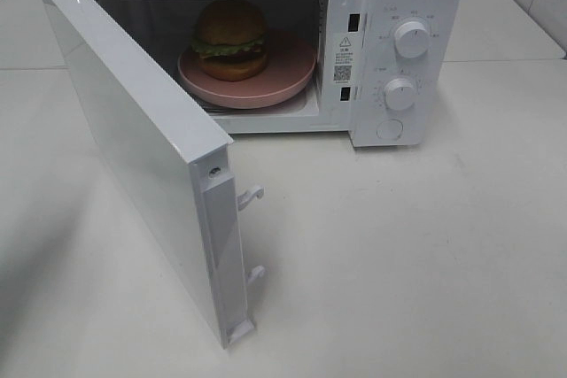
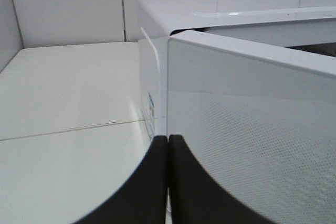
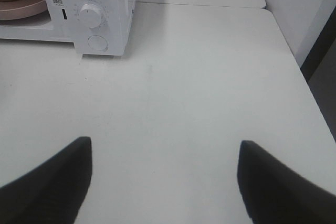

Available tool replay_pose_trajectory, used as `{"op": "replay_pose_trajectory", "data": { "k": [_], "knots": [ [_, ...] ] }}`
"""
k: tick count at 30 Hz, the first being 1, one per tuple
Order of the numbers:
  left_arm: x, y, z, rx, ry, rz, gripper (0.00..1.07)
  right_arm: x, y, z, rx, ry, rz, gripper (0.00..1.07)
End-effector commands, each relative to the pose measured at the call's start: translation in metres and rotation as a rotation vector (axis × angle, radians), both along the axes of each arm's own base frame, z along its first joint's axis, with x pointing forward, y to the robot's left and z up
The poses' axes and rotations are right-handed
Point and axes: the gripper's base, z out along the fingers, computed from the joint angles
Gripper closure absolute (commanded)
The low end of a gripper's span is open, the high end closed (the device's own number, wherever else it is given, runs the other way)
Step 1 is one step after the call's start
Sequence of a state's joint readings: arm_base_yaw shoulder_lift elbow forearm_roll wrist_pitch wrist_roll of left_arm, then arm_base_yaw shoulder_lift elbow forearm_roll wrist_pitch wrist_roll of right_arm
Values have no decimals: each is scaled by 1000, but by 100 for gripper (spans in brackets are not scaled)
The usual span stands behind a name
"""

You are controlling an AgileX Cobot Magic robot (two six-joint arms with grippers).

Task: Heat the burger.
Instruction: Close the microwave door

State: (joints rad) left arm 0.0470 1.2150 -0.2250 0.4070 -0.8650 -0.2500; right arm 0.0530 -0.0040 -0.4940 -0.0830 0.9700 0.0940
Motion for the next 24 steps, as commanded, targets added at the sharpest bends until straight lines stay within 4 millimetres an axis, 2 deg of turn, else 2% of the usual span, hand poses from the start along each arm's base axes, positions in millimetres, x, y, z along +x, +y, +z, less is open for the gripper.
{"op": "replay_pose_trajectory", "data": {
  "k": [1, 13, 17, 24],
  "knots": [
    [5, -4, -8, -19, 4, -48, 107, -4, 0, 0, -3, -34, -6, 34],
    [21, -15, -26, -50, 35, -155, 107, -4, 0, 0, -3, -34, -6, 34],
    [30, -30, -27, -29, 36, -216, 107, -4, 0, 0, -3, -34, -6, 34],
    [36, -42, -35, -62, 60, -201, 107, -4, 0, 0, -3, -34, -6, 34]
  ]
}}
